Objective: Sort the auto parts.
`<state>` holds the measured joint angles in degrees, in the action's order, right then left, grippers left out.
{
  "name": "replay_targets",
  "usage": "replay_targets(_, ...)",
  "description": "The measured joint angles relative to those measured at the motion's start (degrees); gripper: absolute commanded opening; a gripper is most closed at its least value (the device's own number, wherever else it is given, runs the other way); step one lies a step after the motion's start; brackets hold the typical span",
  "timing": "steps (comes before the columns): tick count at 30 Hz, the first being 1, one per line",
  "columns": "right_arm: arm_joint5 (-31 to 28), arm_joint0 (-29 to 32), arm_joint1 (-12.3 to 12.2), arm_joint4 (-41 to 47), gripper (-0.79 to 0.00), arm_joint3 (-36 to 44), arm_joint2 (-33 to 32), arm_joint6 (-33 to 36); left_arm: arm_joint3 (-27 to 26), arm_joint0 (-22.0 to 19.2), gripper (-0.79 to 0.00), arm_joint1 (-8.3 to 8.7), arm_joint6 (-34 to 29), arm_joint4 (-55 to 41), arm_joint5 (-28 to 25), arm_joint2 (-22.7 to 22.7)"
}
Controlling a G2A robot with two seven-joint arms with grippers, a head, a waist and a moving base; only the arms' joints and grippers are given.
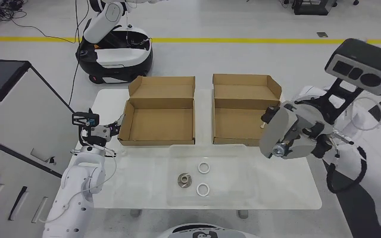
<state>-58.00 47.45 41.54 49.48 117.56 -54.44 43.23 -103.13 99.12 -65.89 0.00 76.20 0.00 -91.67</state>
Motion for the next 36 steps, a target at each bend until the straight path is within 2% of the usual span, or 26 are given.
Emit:
replay_targets(6, 0.45, 1.43, 0.5, 0.44, -0.785, -0.16, -1.5, 2.1, 0.0, 0.0, 0.0, 0.0, 0.0, 0.0, 0.0, 0.0)
replay_targets(22, 7.28, 0.98, 1.98, -5.58, -0.785, -0.89, -3.08, 7.38, 0.0, 0.0, 0.0, 0.0, 0.0, 0.0, 0.0, 0.0)
replay_targets(29, 4.2, 2.34, 3.29, 1.53, -0.785, -0.64, -2.15, 4.37, 0.0, 0.0, 0.0, 0.0, 0.0, 0.0, 0.0, 0.0)
replay_targets(36, 3.09, 2.35, 4.48, 7.85, -0.785, -1.1, -2.18, 6.05, 0.0, 0.0, 0.0, 0.0, 0.0, 0.0, 0.0, 0.0)
